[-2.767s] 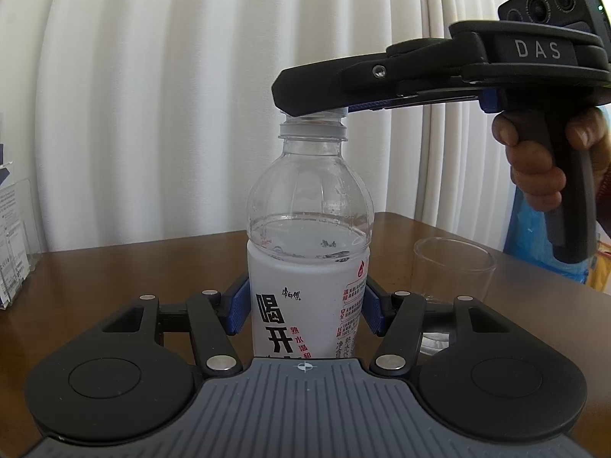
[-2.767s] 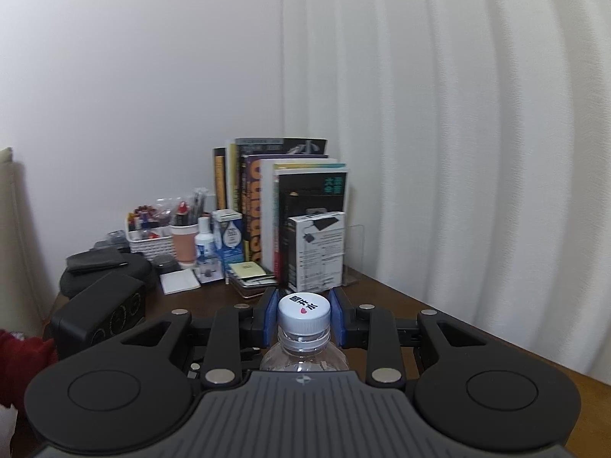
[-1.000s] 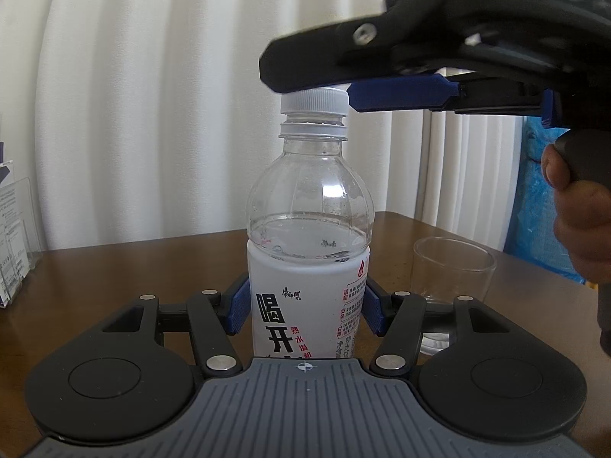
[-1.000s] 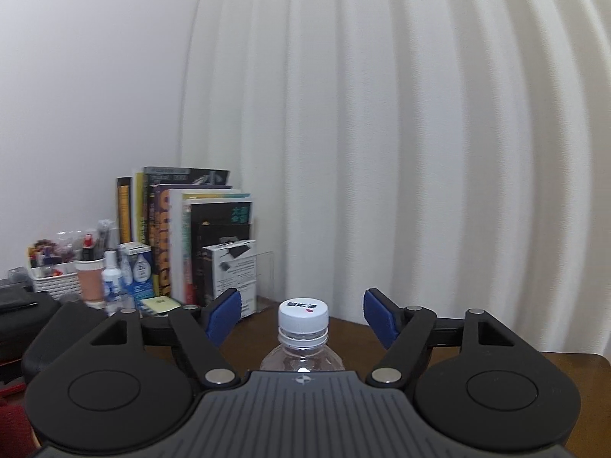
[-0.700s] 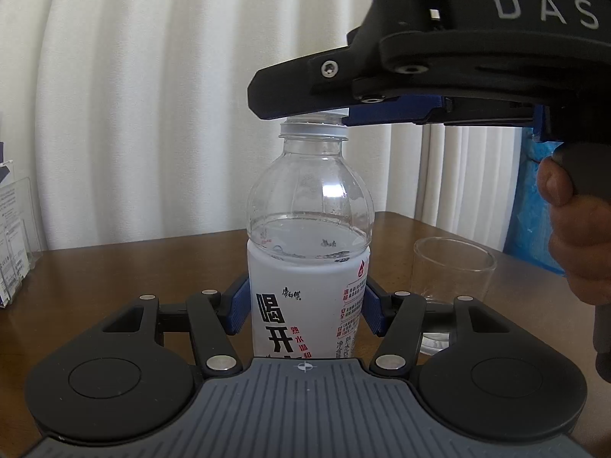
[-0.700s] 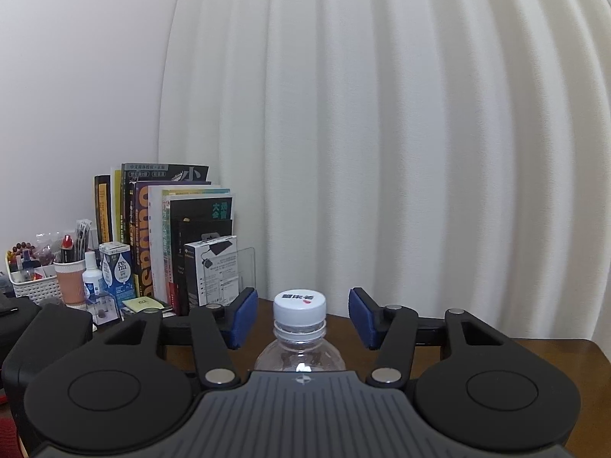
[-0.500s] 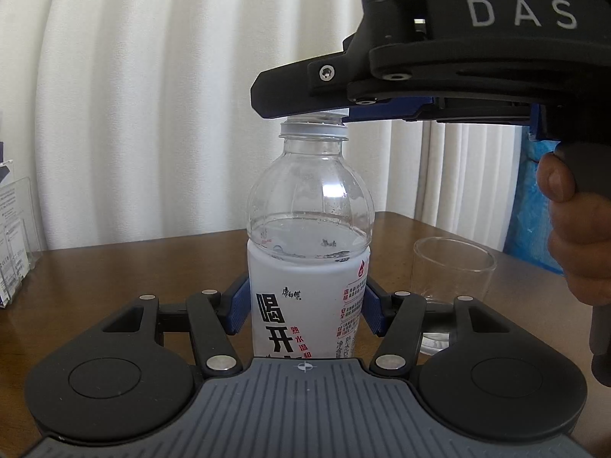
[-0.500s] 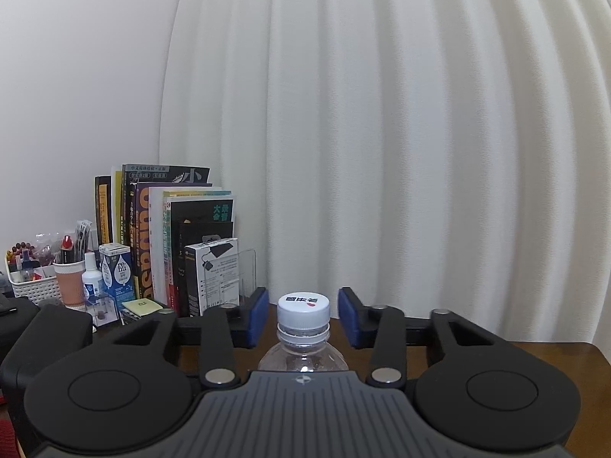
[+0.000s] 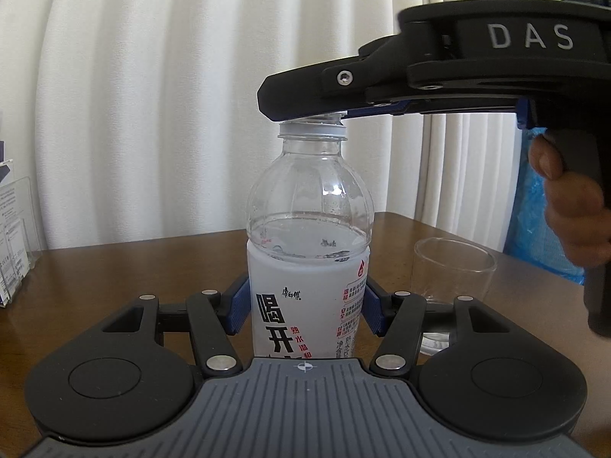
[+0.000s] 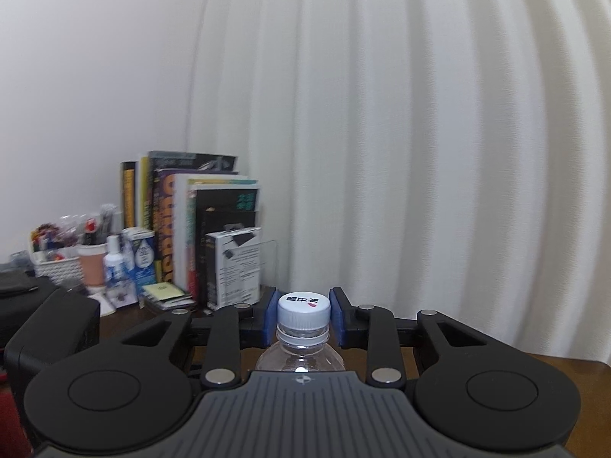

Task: Unscrew bottle cap and pour
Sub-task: 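Regrip the white cap with the right gripper and twist it loose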

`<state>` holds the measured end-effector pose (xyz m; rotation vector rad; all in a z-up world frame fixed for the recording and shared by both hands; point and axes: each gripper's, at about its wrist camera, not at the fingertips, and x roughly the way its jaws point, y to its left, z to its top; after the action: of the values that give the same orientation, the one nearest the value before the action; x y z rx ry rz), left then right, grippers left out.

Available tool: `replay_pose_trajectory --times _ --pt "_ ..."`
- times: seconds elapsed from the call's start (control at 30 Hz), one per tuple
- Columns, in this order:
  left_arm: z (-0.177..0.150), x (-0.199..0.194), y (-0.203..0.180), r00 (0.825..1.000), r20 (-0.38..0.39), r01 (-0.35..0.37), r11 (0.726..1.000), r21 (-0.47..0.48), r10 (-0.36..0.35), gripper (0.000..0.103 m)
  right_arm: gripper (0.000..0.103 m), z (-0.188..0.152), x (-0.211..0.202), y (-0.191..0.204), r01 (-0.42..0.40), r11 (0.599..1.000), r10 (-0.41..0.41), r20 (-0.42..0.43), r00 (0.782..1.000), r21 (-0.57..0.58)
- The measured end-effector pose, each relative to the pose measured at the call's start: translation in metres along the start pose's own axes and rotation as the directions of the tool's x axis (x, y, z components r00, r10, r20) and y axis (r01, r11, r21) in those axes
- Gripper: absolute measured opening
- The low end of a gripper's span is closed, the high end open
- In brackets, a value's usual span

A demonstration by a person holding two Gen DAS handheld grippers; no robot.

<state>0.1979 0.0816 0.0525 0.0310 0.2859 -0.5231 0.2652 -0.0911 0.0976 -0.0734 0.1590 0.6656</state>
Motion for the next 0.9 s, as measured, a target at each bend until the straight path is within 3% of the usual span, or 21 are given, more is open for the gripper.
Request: replay_pose_trajectory --times 0.13,0.2,0.47,0.9 --pt "0.000 0.002 -0.001 1.000 0.000 0.001 1.000 0.004 -0.001 0.058 0.031 0.004 0.002 -0.019 -0.112 0.994 0.112 -0.023 0.993 0.008" --pt "-0.001 0.004 -0.001 1.000 0.000 0.001 1.000 0.008 -0.001 0.058 0.031 0.007 0.003 -0.032 -0.188 0.982 0.188 -0.038 0.981 0.018" --pt "-0.002 0.004 -0.001 1.000 0.002 0.001 1.000 0.011 -0.001 0.058 0.031 0.019 0.010 -0.053 -0.353 0.935 0.349 -0.096 0.932 -0.023" --pt "-0.005 -0.006 -0.002 1.000 0.002 0.002 1.000 0.013 -0.002 0.058 0.031 0.018 0.008 -0.058 -0.413 0.903 0.404 -0.090 0.910 -0.118"
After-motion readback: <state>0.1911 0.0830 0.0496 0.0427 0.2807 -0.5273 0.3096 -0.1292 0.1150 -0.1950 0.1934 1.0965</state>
